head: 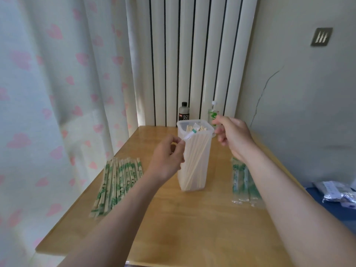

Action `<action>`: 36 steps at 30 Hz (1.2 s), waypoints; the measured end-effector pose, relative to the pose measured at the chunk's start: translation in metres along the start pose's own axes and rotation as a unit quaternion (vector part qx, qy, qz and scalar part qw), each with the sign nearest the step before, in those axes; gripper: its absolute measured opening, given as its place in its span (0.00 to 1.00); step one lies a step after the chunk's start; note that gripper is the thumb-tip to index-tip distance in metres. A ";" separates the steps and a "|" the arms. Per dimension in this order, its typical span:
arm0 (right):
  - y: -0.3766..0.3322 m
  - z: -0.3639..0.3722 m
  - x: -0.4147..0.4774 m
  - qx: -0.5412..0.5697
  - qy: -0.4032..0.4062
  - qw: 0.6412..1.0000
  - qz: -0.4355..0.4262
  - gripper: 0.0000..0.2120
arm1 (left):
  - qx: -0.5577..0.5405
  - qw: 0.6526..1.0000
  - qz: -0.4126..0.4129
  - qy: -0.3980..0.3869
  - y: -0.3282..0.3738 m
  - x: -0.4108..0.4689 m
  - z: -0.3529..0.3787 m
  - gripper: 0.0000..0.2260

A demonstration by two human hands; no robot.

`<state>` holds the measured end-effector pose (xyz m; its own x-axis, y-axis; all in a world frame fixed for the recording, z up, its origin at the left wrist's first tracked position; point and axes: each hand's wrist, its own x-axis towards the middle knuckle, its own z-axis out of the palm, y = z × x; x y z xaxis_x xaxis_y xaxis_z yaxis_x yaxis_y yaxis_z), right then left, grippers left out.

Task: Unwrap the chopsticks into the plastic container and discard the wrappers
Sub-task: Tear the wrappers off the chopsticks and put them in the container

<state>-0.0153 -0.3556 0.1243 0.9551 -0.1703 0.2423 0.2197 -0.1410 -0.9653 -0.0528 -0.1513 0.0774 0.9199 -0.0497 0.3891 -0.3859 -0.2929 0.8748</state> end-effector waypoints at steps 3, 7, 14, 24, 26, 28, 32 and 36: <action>0.004 -0.016 -0.011 0.010 -0.151 0.988 0.035 0.25 | -0.008 1.000 0.007 -0.025 0.006 0.000 0.025 0.07; 0.013 -0.037 -0.013 -0.050 -0.137 0.989 0.007 0.05 | -0.005 0.997 0.009 -0.080 0.010 -0.003 0.062 0.08; 0.051 -0.106 -0.005 0.045 0.027 0.995 0.083 0.04 | 0.032 0.987 -0.060 -0.144 -0.006 0.003 0.114 0.12; 0.190 -0.171 -0.042 -0.321 0.174 0.917 0.159 0.06 | 0.004 0.967 -0.224 -0.120 -0.028 0.050 0.208 0.07; 0.196 -0.172 -0.045 -0.309 0.180 0.924 0.134 0.06 | 0.040 0.966 -0.224 -0.122 -0.033 0.061 0.222 0.06; 0.198 -0.171 -0.045 -0.317 0.178 0.922 0.129 0.07 | 0.073 0.966 -0.219 -0.119 -0.040 0.070 0.235 0.07; 0.202 -0.170 -0.044 -0.336 0.172 0.918 0.124 0.08 | 0.128 0.960 -0.222 -0.115 -0.055 0.080 0.252 0.12; 0.204 -0.171 -0.041 -0.346 0.171 0.915 0.120 0.07 | 0.171 0.955 -0.213 -0.114 -0.064 0.083 0.262 0.15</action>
<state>-0.0441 -0.5444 -0.0656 0.8151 -0.5561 0.1622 -0.2793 -0.6225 -0.7311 0.0668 -0.3868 -0.0222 0.9948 -0.0504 -0.0886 0.0377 -0.6260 0.7789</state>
